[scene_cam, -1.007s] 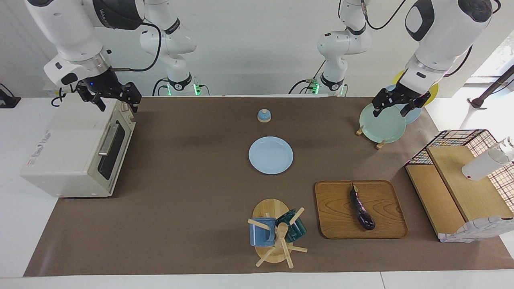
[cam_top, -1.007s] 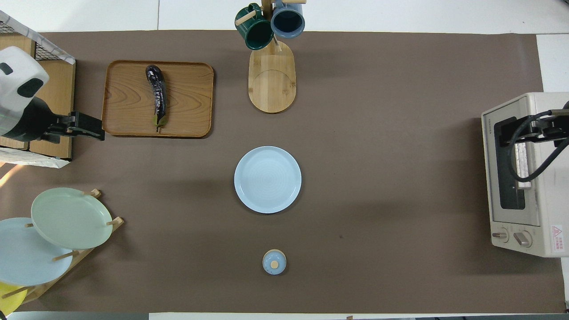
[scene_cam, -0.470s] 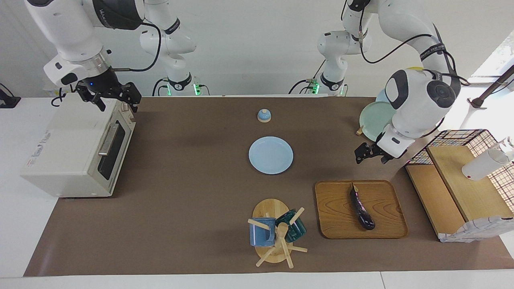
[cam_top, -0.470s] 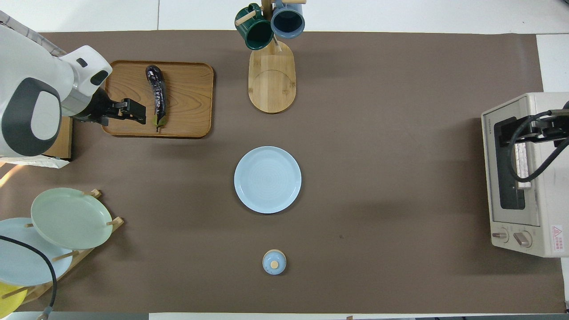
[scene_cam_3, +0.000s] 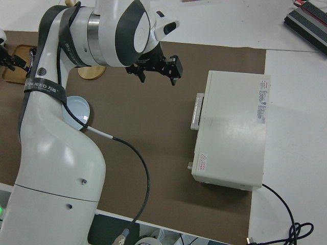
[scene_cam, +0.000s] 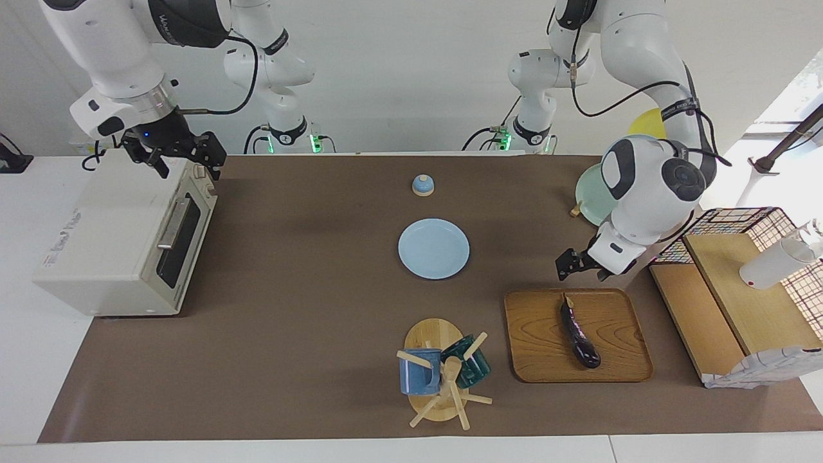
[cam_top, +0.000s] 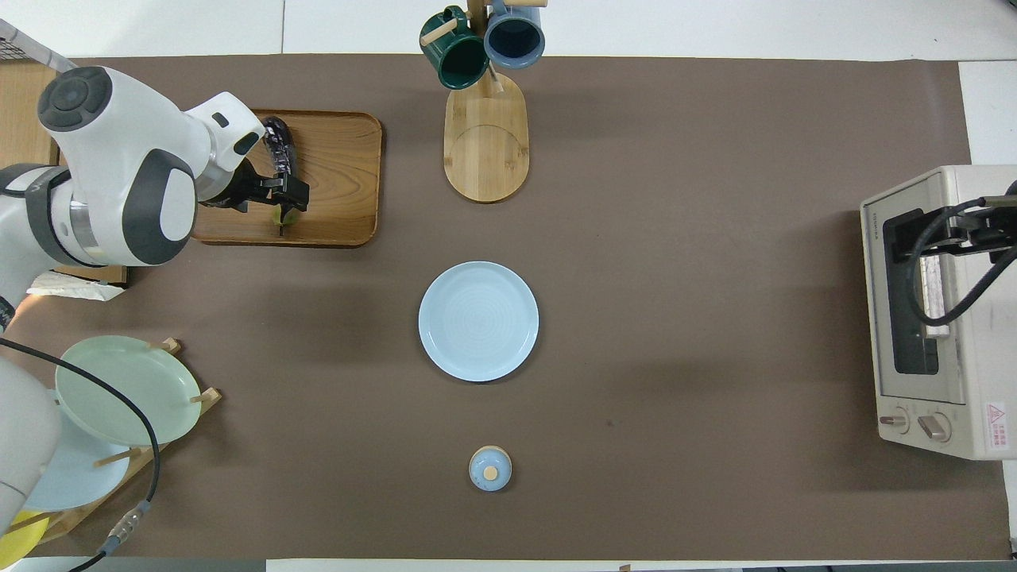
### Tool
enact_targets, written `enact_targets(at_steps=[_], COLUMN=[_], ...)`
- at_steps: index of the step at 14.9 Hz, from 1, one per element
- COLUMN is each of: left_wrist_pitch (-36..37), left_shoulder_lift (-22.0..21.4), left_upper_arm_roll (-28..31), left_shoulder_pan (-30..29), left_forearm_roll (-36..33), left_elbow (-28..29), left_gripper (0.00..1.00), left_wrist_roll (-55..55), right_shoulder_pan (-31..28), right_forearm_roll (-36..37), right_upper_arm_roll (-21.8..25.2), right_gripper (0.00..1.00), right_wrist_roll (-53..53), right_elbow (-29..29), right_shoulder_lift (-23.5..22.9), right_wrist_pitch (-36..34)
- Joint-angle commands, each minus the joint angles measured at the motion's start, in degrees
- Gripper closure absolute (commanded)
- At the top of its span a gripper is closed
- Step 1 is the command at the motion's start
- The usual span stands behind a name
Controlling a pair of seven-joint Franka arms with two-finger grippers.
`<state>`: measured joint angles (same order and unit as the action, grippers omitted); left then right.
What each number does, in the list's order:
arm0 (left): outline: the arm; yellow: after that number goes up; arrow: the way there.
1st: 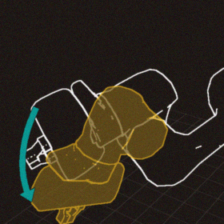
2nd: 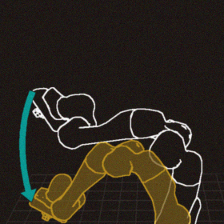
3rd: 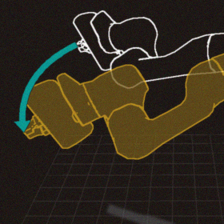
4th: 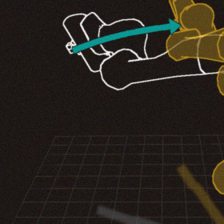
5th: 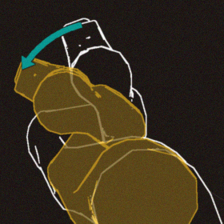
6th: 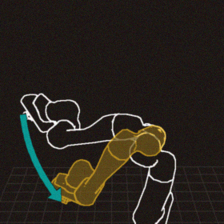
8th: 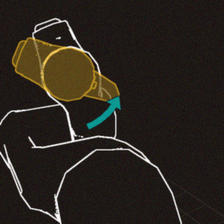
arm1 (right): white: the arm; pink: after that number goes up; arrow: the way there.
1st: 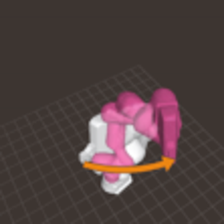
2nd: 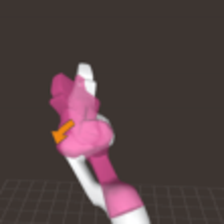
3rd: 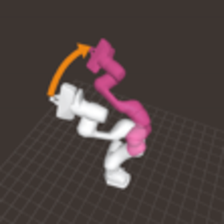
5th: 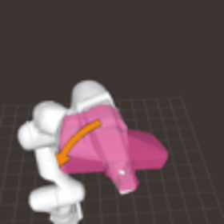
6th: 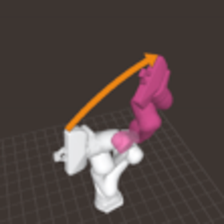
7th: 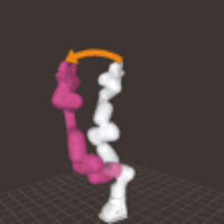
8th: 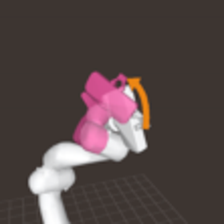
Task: Put eggplant into oven
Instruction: 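Lower the left gripper over the purple eggplant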
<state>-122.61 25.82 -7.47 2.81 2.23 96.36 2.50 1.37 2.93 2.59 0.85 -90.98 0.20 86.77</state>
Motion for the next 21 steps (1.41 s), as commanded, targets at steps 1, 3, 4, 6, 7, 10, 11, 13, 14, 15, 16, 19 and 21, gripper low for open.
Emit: enact_targets(at_steps=[1,3,4,6,7,10,11,13,14,15,16,19,21], left_wrist_pitch=[-2.02,-4.12,-5.70,-6.41,-6.42,-7.99,-8.35,-8.61,-8.79,-9.05,-9.31,-10.10,-10.02], left_shoulder_lift=[2.83,3.09,3.44,3.80,3.80,4.41,4.59,4.68,4.76,5.02,5.03,5.11,5.11], left_upper_arm_roll=[0.36,0.36,0.36,0.36,0.36,0.36,0.36,0.36,0.36,0.36,0.36,0.36,0.36], left_shoulder_pan=[0.96,1.32,1.49,1.32,1.23,1.23,1.14,1.05,1.05,0.88,0.97,1.23,1.23], left_forearm_roll=[-4.42,-4.70,-4.61,-4.78,-4.78,-5.04,-5.39,-6.45,-6.45,-6.45,-6.45,-6.28,-6.28], left_elbow=[-1.53,-1.09,-0.83,-0.91,-0.91,-1.00,-1.00,-0.91,-0.91,-0.91,-0.91,-0.91,-1.00], left_gripper=[0.00,0.00,0.00,0.00,0.01,0.01,0.01,0.02,0.03,0.04,0.06,0.15,0.21], left_wrist_roll=[-0.48,-0.48,-0.48,-0.65,-1.61,-2.41,-2.59,-3.55,-3.73,-3.82,-3.82,-3.73,-3.73], right_shoulder_pan=[-0.31,-1.01,-1.01,-1.45,-1.98,-2.24,-2.59,-2.60,-2.60,-2.86,-3.47,-5.41,-5.85], right_forearm_roll=[-1.70,-1.70,-1.53,-1.53,-1.53,1.01,2.67,6.98,8.56,9.80,10.07,10.16,10.25], right_upper_arm_roll=[-0.13,-0.05,0.13,0.65,0.66,0.66,0.66,0.66,0.66,0.66,0.66,0.66,0.66], right_gripper=[0.32,1.00,1.00,1.00,1.00,1.00,1.00,1.00,1.00,1.00,1.00,1.00,1.00], right_wrist_roll=[0.55,-1.89,-3.73,-4.63,-4.54,-4.63,-5.59,-6.21,-6.56,-6.57,-6.57,-6.65,-7.53], right_elbow=[-2.88,-4.63,-5.86,-9.72,-12.35,-16.24,-16.24,-16.42,-16.51,-16.85,-17.73,-20.63,-21.69], right_shoulder_lift=[1.38,2.08,2.60,4.18,4.80,4.99,4.37,3.93,3.75,3.66,3.49,3.49,3.40], right_wrist_pitch=[3.13,5.16,5.34,8.92,10.86,13.16,13.25,13.86,13.86,14.04,15.17,18.86,20.10])
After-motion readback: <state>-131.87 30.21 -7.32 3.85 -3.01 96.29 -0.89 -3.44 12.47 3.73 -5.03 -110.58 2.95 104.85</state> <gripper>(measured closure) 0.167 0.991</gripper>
